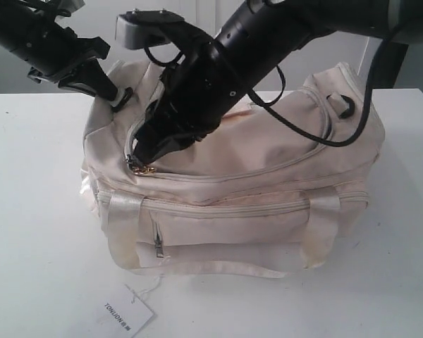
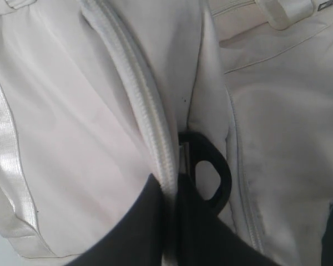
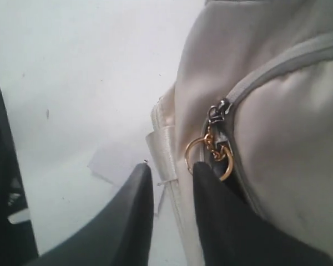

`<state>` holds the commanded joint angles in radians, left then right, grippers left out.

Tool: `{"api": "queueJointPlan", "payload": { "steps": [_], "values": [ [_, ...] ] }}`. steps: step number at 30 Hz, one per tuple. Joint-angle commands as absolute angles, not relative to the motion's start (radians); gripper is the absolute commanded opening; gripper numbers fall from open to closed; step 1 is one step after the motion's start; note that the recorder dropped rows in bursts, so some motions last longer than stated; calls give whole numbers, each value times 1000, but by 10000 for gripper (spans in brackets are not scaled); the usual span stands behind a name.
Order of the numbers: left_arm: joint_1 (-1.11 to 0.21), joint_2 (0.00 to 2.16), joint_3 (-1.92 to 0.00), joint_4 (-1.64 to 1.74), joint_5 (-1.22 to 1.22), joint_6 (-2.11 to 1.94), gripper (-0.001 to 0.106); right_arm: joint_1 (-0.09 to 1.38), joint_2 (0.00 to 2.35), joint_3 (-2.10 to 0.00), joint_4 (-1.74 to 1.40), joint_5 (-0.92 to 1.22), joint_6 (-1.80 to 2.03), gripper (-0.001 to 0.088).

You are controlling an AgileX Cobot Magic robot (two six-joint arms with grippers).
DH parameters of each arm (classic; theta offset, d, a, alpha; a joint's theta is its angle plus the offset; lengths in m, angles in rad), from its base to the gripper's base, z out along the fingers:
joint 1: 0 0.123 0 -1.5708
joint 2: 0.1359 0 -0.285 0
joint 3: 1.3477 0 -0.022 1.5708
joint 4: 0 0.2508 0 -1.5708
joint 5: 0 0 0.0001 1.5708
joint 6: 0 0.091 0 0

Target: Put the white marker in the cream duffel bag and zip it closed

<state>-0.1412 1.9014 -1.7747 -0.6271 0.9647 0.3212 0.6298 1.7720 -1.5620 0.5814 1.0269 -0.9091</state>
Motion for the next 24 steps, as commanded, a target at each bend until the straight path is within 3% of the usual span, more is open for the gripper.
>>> {"api": "queueJointPlan", "payload": {
  "steps": [5, 8, 24],
  "values": [
    [-141, 1901, -1775, -627, 965, 321, 0, 681, 1772, -1558, 481, 958, -1074, 260],
    [-141, 1901, -1775, -627, 965, 321, 0, 686, 1781, -1558, 450, 941, -1076, 317],
    [-141, 1901, -1775, -627, 965, 321, 0, 697, 1839, -1558, 467, 899, -1067, 289]
  ]
}}
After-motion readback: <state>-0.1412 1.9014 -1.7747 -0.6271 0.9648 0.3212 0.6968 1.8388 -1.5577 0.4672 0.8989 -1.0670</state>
